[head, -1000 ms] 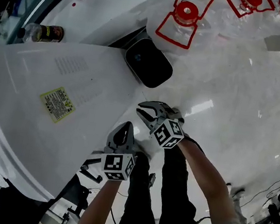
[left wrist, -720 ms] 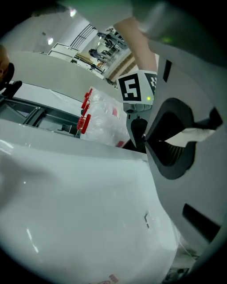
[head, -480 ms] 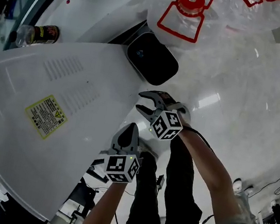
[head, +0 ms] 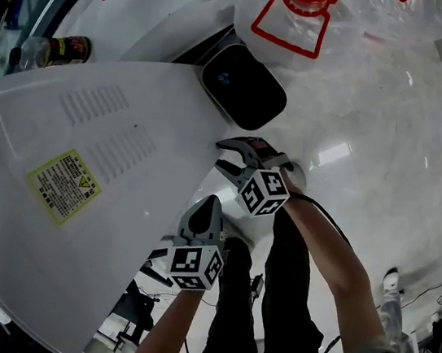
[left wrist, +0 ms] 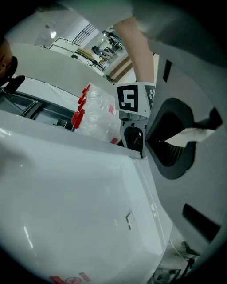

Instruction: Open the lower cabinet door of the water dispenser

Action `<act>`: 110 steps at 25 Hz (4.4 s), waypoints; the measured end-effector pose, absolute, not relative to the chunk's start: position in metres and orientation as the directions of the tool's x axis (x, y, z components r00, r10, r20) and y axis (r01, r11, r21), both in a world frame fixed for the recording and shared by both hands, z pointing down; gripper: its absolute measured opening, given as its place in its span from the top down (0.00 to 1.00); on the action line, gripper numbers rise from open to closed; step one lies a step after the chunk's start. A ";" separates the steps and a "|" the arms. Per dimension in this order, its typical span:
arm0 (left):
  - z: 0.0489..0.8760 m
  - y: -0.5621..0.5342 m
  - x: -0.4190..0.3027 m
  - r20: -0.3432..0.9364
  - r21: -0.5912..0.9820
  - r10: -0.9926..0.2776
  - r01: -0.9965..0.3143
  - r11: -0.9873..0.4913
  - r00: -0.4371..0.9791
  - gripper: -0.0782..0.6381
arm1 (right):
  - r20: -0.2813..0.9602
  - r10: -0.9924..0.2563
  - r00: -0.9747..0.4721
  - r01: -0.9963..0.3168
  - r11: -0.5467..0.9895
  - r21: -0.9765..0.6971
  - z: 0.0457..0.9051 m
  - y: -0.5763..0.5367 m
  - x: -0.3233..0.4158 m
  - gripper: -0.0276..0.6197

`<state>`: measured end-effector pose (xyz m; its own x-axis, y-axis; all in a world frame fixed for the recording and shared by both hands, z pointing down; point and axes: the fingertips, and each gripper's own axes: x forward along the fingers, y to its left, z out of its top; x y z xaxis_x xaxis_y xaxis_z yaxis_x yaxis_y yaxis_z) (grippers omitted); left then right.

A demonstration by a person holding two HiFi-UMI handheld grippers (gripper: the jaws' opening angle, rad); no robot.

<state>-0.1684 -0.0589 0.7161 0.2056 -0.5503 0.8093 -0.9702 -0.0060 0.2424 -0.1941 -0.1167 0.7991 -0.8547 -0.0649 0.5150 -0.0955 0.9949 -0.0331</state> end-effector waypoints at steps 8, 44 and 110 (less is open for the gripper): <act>0.718 -0.049 -0.174 0.813 0.241 -0.544 -0.970 -0.006 0.206 0.88 | 0.518 -0.073 -0.852 -0.109 0.993 -0.040 0.800 -0.116 -0.192 0.73; 0.703 0.043 -0.204 0.817 0.252 -0.520 -0.965 -0.064 0.248 0.88 | 0.580 -0.364 -0.729 -0.497 0.864 -0.082 0.801 -0.027 -0.152 0.77; 0.770 0.043 -0.132 0.969 -0.238 -0.245 -0.174 -0.956 0.021 0.63 | 0.612 -0.262 -0.746 -0.486 0.843 -0.232 0.733 0.044 -0.050 0.85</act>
<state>-0.1322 0.0429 0.7697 0.0214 -0.2454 0.9692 -0.1739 -0.9555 -0.2381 -0.0497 0.0442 0.7333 -0.7461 -0.2616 0.6123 -0.4860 0.8425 -0.2322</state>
